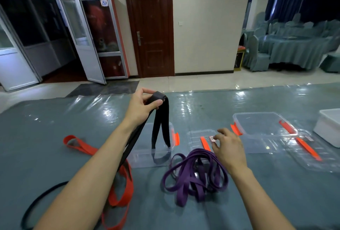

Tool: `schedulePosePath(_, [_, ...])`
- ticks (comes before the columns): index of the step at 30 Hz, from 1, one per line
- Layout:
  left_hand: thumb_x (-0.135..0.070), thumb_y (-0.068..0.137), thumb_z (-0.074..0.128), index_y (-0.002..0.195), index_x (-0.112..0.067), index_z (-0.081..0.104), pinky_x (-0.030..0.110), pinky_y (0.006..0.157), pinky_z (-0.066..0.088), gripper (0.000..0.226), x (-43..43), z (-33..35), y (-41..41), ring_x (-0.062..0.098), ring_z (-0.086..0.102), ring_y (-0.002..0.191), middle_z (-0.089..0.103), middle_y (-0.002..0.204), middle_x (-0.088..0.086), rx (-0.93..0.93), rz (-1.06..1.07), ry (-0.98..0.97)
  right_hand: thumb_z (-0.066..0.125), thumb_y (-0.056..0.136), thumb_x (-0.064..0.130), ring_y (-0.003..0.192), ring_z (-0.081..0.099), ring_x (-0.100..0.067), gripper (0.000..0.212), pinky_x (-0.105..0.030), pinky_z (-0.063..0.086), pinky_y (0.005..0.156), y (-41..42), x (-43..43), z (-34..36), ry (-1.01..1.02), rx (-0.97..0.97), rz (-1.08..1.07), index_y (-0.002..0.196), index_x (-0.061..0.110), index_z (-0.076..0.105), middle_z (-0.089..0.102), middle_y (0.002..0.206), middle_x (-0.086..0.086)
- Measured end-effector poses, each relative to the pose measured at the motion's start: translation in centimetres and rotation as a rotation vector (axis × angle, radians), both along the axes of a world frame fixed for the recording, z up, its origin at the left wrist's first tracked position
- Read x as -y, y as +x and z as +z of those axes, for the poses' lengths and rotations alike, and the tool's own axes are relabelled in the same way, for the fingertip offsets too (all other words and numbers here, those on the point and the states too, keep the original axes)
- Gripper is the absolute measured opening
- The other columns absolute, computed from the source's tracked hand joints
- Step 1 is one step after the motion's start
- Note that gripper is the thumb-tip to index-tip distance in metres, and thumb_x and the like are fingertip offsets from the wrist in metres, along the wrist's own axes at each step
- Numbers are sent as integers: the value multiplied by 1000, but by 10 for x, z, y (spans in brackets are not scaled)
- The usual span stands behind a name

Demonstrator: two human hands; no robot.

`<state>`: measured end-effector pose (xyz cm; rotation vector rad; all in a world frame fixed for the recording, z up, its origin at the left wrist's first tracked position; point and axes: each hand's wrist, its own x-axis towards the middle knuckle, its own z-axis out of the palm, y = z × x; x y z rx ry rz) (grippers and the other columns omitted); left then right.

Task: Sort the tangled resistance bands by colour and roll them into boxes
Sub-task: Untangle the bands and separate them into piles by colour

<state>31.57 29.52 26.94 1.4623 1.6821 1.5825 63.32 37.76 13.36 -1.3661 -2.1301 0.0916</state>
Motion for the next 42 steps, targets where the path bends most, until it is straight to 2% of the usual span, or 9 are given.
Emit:
schedulePosePath(7, [-11,93,86,109,-19,59,36,54,58,32,9,-19,48,26,73,58,80,94,-2,-297,-139,-145,83,83,5,98,72,-43,6,-49,54,92,9,20,-9,-12,10,-91,88,4,83,75,119,-15])
schedulePosePath(11, [-3,89,88,139,-15,59,32,92,65,60,8,-4,35,19,80,101,82,118,4,61,-269,-89,84,81,6,101,71,-42,26,-51,55,93,13,29,-7,-13,-18,-115,107,7,82,74,118,-14])
schedulePosePath(14, [9,90,82,139,-5,65,50,112,57,53,21,-31,16,22,79,110,83,118,9,-40,-308,-324,83,86,11,101,71,-42,18,-50,56,92,10,34,1,12,-29,-111,102,5,83,74,118,-14])
schedulePosePath(19, [-12,102,76,116,-30,68,42,90,66,25,19,-23,-9,24,83,98,85,104,8,55,-211,-84,83,89,14,100,70,-43,11,-49,55,91,-6,41,11,53,-21,-75,90,3,82,74,116,-16])
schedulePosePath(23, [-31,109,66,114,-18,61,41,62,58,15,28,-50,-24,27,71,56,77,69,9,-148,-68,-340,80,95,19,100,69,-42,16,-48,54,92,-14,44,10,65,-19,-75,92,3,82,74,120,-14])
schedulePosePath(27, [-19,111,51,100,-4,65,36,65,52,23,30,-40,-22,21,63,54,75,70,7,0,-49,-250,80,95,17,99,70,-41,12,-47,55,91,-18,46,6,79,-27,-73,95,6,84,75,120,-12])
schedulePosePath(33, [-8,116,46,135,-19,61,30,86,62,26,47,-35,-19,21,73,88,82,116,5,-54,-239,-173,82,90,11,98,70,-42,6,-48,56,90,-22,46,11,108,-80,-89,91,5,82,74,120,-13])
schedulePosePath(38, [-13,116,50,131,-30,58,43,83,66,24,53,-38,-22,32,79,87,83,101,10,-60,-181,-149,86,85,4,102,71,-43,15,-52,58,90,-19,48,20,167,-139,-105,99,3,82,74,122,-17])
schedulePosePath(42, [-21,115,54,122,-15,57,44,77,65,9,52,-34,-24,28,76,74,83,98,7,-87,-116,-125,82,87,1,105,69,-46,11,-54,57,93,-17,47,33,241,-166,-104,98,1,82,74,124,-19])
